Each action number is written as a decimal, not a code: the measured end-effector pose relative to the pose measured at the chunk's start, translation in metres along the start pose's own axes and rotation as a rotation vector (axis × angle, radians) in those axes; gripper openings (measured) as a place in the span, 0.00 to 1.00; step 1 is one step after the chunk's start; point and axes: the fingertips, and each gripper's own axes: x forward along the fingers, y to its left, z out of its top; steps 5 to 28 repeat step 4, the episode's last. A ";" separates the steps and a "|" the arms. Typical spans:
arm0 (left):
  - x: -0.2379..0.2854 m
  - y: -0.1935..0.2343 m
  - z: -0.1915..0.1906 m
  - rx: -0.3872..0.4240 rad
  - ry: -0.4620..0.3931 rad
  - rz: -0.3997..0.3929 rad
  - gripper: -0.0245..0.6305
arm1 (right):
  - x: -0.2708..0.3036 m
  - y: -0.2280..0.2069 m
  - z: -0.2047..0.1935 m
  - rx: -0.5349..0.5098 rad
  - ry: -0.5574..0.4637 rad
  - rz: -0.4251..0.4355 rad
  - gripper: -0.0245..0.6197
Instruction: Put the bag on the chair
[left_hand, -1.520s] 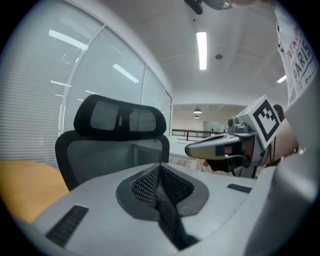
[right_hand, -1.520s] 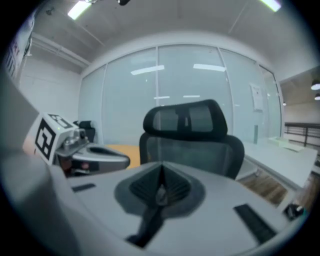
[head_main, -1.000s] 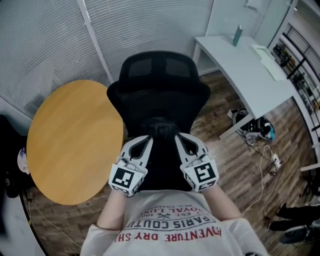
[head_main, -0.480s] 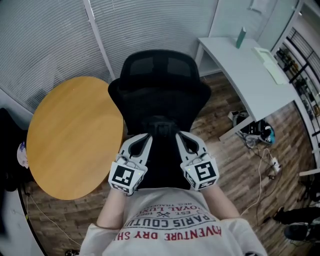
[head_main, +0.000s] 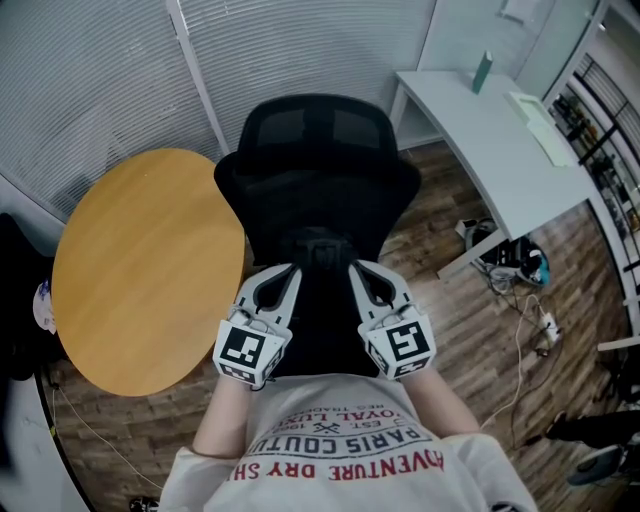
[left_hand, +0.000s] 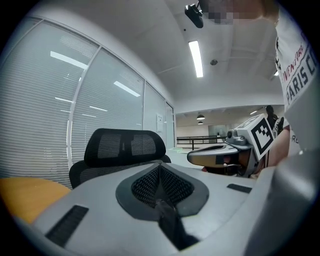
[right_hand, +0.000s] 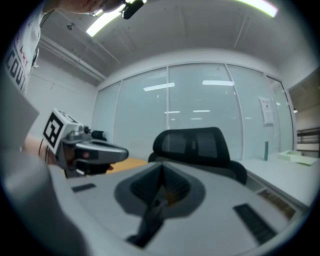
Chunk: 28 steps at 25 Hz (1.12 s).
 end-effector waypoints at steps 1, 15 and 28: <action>0.000 -0.001 -0.001 0.000 0.001 0.000 0.09 | -0.001 0.000 -0.001 -0.001 0.003 0.001 0.08; 0.000 -0.001 -0.003 0.013 0.004 -0.003 0.09 | -0.002 0.000 -0.003 -0.004 0.010 -0.005 0.08; 0.000 -0.001 -0.003 0.013 0.004 -0.003 0.09 | -0.002 0.000 -0.003 -0.004 0.010 -0.005 0.08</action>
